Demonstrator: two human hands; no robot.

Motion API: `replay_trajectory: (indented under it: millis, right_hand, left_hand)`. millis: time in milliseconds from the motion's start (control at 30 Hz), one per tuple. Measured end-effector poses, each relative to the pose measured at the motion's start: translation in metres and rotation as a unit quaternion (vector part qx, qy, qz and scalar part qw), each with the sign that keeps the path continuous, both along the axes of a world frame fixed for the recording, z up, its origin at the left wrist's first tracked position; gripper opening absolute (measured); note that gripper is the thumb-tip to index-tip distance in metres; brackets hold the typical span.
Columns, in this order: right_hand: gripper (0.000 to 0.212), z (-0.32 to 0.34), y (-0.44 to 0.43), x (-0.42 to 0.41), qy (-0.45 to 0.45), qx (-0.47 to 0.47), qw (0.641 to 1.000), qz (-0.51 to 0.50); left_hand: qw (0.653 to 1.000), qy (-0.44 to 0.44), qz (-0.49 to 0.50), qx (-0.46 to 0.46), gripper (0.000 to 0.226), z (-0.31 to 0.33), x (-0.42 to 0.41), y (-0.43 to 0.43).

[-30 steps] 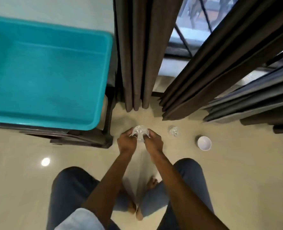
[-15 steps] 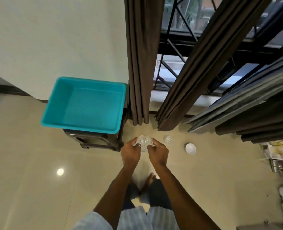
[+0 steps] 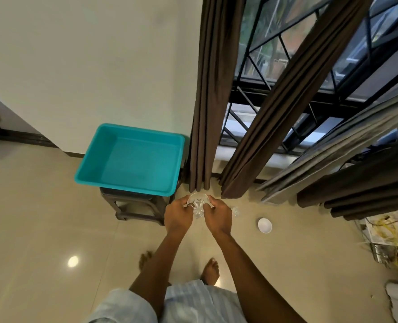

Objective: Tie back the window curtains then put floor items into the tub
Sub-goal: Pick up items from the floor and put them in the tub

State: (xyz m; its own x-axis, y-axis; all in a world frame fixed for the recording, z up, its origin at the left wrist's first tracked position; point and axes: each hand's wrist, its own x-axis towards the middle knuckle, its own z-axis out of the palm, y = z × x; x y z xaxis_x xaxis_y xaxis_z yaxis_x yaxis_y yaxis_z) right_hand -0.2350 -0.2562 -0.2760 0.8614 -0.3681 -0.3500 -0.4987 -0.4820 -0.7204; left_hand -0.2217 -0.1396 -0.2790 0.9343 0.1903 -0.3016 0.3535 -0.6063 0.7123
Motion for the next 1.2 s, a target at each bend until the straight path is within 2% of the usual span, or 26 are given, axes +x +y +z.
replay_trajectory:
  millis: [167, 467, 600, 733, 933, 1100, 1200]
  right_hand:
    - [0.039, 0.002, 0.048, 0.019, -0.011, -0.033, 0.999, 0.039]
    - [0.031, 0.015, 0.190, 0.070, -0.035, -0.058, 0.996, 0.062]
    - [0.037, 0.014, 0.229, 0.080, -0.022, -0.053, 0.995, 0.077]
    - [0.038, 0.011, 0.241, 0.081, -0.003, -0.047, 0.996, 0.076]
    - [0.041, 0.013, 0.234, 0.114, 0.003, -0.024, 0.997, 0.076]
    - [0.043, 0.014, 0.234, 0.163, -0.006, 0.026, 0.997, 0.073]
    - [0.044, 0.012, 0.244, 0.178, -0.006, 0.027, 0.995, 0.095]
  left_hand:
    - [1.000, -0.001, 0.006, 0.017, 0.023, -0.005, 0.018, 0.054]
    - [0.998, -0.026, -0.022, 0.053, 0.032, 0.008, 0.075, 0.199]
    - [0.998, -0.012, -0.033, 0.058, 0.044, 0.003, 0.084, 0.241]
    - [0.993, 0.012, -0.076, 0.092, 0.041, 0.000, 0.088, 0.257]
    - [0.982, -0.004, -0.129, 0.140, 0.044, 0.004, 0.122, 0.256]
    - [0.977, -0.022, -0.110, 0.182, 0.045, 0.020, 0.159, 0.256]
    - [0.980, -0.013, -0.091, 0.176, 0.045, 0.017, 0.170, 0.265]
